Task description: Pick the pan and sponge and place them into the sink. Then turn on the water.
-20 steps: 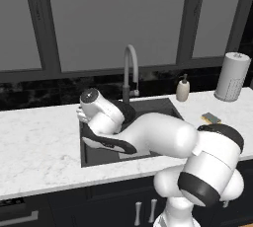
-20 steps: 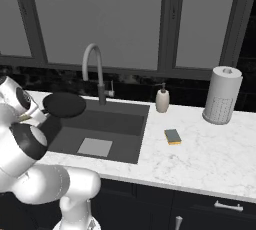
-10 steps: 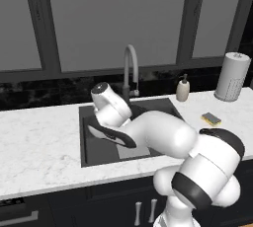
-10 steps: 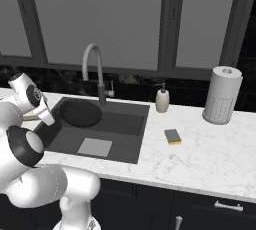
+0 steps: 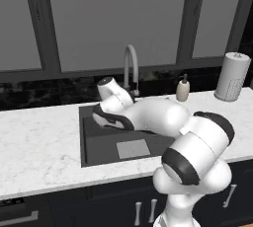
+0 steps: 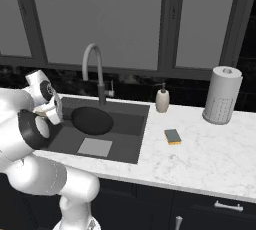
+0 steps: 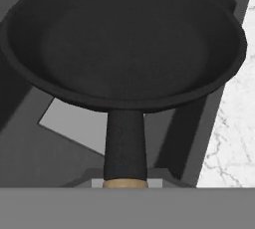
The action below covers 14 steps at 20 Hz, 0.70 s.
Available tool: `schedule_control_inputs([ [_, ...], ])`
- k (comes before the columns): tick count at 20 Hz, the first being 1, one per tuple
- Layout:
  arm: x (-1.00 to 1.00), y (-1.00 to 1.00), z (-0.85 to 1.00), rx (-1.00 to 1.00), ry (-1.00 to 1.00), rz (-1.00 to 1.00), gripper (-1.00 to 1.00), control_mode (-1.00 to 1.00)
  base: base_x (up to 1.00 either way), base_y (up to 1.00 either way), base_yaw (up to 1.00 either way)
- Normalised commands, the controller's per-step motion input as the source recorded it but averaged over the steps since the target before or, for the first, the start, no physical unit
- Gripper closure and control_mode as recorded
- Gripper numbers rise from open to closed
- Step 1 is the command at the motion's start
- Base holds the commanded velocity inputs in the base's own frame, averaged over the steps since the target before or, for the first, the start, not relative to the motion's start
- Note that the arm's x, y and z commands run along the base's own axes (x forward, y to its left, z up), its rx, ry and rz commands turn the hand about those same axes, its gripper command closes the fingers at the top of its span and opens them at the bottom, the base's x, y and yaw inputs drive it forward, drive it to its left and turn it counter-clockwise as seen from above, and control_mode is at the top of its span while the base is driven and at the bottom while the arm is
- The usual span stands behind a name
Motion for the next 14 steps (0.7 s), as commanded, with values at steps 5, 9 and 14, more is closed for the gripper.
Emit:
schedule_control_inputs([
  [5, 0.32, -0.11, -0.23, -0.03, 0.02, -0.17, 1.00, -1.00, 0.00, 0.00, 0.00],
  [9, 0.20, -0.08, -0.37, -0.04, 0.00, -0.11, 1.00, -1.00, 0.00, 0.00, 0.00],
  [14, 0.05, -0.03, -0.38, -0.03, 0.00, -0.07, 1.00, -1.00, 0.00, 0.00, 0.00],
])
